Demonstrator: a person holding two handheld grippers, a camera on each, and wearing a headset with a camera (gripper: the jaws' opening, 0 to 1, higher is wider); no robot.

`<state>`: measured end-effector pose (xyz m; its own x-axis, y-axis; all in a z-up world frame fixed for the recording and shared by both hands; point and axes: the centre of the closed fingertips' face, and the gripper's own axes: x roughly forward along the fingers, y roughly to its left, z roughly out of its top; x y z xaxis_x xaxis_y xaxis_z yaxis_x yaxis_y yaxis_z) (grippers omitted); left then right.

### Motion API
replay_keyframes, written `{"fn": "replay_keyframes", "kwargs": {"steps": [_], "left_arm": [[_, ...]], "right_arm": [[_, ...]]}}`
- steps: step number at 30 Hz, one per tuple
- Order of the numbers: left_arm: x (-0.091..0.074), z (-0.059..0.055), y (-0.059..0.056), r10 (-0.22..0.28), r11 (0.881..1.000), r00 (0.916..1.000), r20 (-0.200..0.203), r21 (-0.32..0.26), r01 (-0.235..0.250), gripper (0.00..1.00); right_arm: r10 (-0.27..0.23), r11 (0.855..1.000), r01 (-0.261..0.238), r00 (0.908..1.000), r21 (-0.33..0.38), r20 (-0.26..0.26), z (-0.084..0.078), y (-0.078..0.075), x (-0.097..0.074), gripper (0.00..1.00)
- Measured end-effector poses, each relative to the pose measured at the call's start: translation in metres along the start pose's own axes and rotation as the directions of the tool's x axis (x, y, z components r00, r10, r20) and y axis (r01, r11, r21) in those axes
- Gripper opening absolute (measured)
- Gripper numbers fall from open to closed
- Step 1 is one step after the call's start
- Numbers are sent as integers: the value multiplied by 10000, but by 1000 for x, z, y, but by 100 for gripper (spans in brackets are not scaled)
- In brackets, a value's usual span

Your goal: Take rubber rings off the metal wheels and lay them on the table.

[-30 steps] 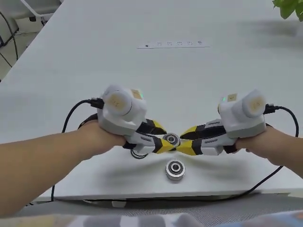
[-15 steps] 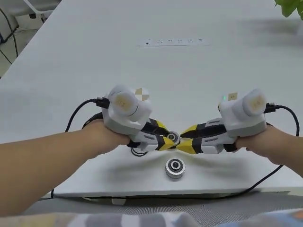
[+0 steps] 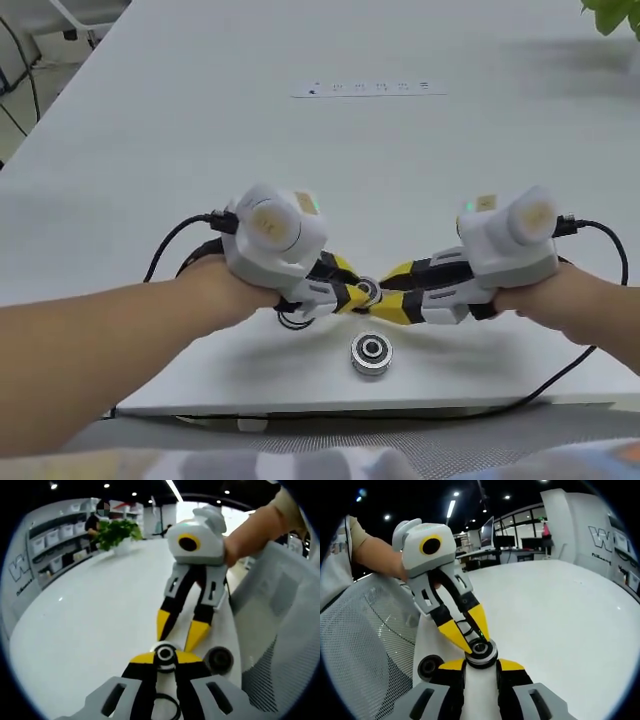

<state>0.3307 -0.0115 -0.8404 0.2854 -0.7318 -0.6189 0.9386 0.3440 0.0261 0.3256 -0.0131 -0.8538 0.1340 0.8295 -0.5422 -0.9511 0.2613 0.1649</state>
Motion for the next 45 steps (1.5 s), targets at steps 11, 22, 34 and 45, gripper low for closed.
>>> {"fn": "replay_keyframes", "kwargs": {"steps": [11,22,34,45], "left_arm": [[0,0,-1,98,10000,9999,64,4,-98,14],[1,0,0,161,9999,9999,4,-10,-161,14],[1,-1,-1,246,9996,9996,-122,170,-244,13],[1,0,-1,261,9994,9994,-214,217,-257,13]], "right_arm": [[-194,9998,194,9997,14,-124,-2,-1,0,19],[-285,9996,284,9992,-46,-288,-6,-2,-3,7],[-438,9909,462,9988,1263,-219,-5,-2,-9,0],[-497,9687,469,9987,2437,55,-2,0,-13,0]]}}
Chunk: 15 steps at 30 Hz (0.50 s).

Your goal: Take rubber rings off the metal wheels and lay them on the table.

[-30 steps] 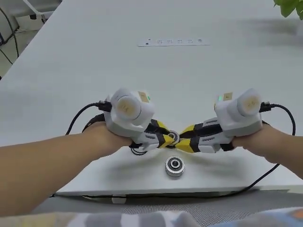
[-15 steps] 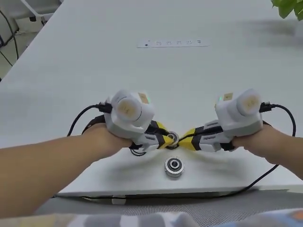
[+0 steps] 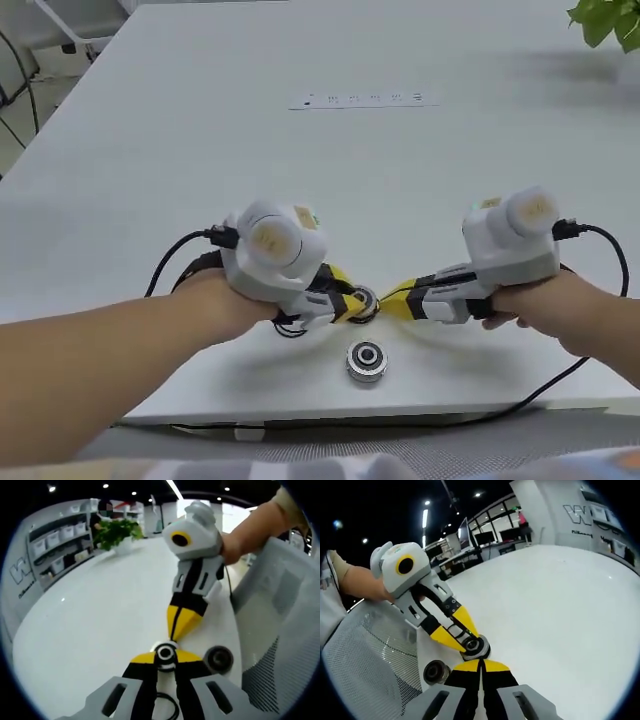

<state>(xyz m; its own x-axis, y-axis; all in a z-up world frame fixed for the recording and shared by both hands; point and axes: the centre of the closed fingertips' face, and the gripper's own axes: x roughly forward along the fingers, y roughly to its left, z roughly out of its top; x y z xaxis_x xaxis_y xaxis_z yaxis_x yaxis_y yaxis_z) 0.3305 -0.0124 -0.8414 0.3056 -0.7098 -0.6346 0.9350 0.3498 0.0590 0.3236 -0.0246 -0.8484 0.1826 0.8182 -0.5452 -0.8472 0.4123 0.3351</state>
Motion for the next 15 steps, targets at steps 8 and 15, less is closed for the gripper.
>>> {"fn": "replay_keyframes", "kwargs": {"steps": [8,15], "left_arm": [[0,0,1,28,10000,10000,-3,-22,-28,12],[0,0,1,81,10000,10000,-1,-3,-81,12]], "right_arm": [[24,9966,-64,9988,824,488,8,0,-1,0],[89,9907,-194,9969,1343,787,10,1,0,0]]}}
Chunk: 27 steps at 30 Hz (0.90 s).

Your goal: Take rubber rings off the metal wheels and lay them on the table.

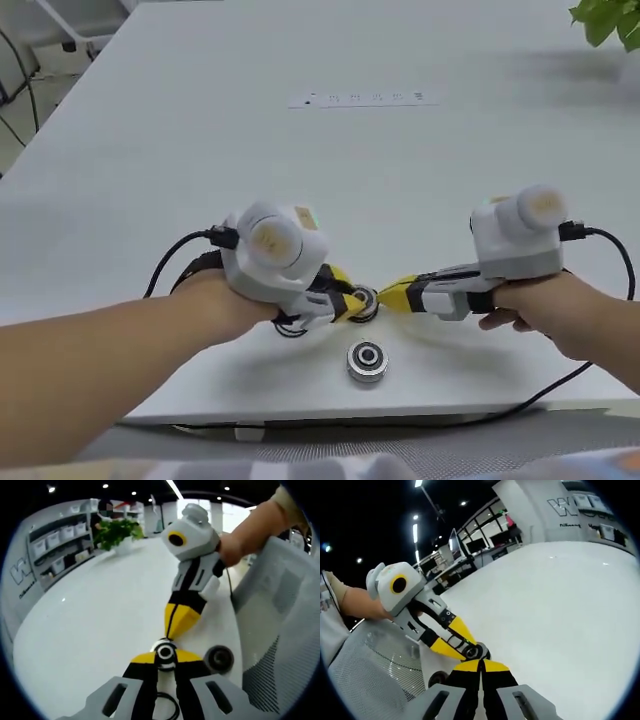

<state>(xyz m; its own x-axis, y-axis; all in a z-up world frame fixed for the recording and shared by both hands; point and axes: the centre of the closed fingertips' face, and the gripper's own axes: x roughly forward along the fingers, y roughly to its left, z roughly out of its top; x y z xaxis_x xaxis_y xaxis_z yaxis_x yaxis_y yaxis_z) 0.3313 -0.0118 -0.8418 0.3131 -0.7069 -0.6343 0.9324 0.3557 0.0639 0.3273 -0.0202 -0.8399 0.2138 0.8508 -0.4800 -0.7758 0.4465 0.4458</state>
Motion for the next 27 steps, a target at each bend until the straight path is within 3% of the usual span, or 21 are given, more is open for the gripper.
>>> {"fn": "replay_keyframes", "kwargs": {"steps": [9,20,24,25,26,27], "left_arm": [[0,0,0,72,10000,10000,-62,-32,-72,12],[0,0,-1,110,9999,9998,-140,59,-109,12],[0,0,-1,119,9999,9998,-139,46,-119,12],[0,0,-1,121,9999,9998,-133,41,-121,12],[0,0,-1,128,9999,9999,-115,32,-127,12],[0,0,-1,133,9999,9998,-119,40,-133,12]], "right_arm": [[96,9992,-100,9999,395,100,2,3,1,0],[333,9991,-336,9994,259,114,5,11,6,0],[599,9978,-604,9981,287,171,6,17,9,0],[908,9956,-913,9956,209,227,8,24,9,0],[1253,9910,-1285,9890,364,790,20,31,10,0],[870,9962,-870,9957,-13,318,15,25,12,0]]}}
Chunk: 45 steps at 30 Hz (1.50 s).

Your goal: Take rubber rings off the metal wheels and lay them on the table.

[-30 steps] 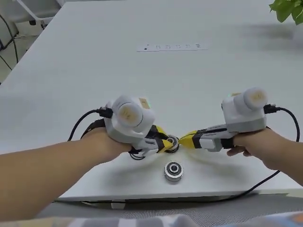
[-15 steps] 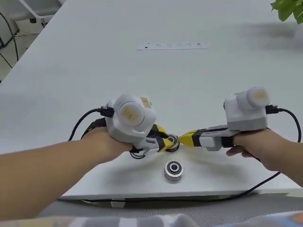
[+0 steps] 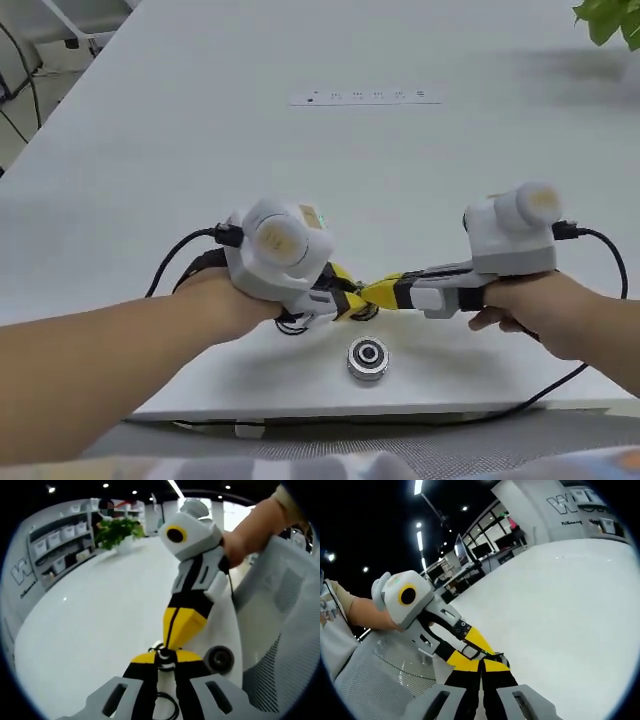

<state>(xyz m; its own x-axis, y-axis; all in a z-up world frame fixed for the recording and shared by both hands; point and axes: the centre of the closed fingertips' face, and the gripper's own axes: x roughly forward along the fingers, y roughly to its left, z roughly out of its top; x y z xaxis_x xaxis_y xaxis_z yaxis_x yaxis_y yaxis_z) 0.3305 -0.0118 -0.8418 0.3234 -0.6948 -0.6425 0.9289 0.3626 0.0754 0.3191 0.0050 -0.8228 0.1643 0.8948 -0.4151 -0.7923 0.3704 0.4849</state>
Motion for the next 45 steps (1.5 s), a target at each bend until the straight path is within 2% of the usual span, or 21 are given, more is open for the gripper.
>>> {"fn": "replay_keyframes", "kwargs": {"steps": [6,13,21,32,40,45], "left_arm": [[0,0,0,-17,10000,10000,-49,-30,17,12],[0,0,0,130,9998,9999,-56,-180,-131,13],[0,0,-1,179,9997,9998,-89,-148,-181,13],[0,1,-2,111,9999,9996,-246,-85,-113,14],[-7,11,-4,-121,9998,9999,84,-160,122,17],[-17,11,-4,-202,9998,9996,209,-91,204,20]], "right_arm": [[164,9980,-176,9996,604,208,-2,1,-2,0],[-162,9993,157,9998,352,119,-4,-8,-6,0],[402,9942,-451,9979,976,509,-1,0,-10,0],[102,9966,-128,9994,815,316,-4,-6,-12,0],[44,9973,-65,9996,726,285,-4,-7,-13,0],[115,9975,-138,9994,694,328,-3,-5,-12,0]]}}
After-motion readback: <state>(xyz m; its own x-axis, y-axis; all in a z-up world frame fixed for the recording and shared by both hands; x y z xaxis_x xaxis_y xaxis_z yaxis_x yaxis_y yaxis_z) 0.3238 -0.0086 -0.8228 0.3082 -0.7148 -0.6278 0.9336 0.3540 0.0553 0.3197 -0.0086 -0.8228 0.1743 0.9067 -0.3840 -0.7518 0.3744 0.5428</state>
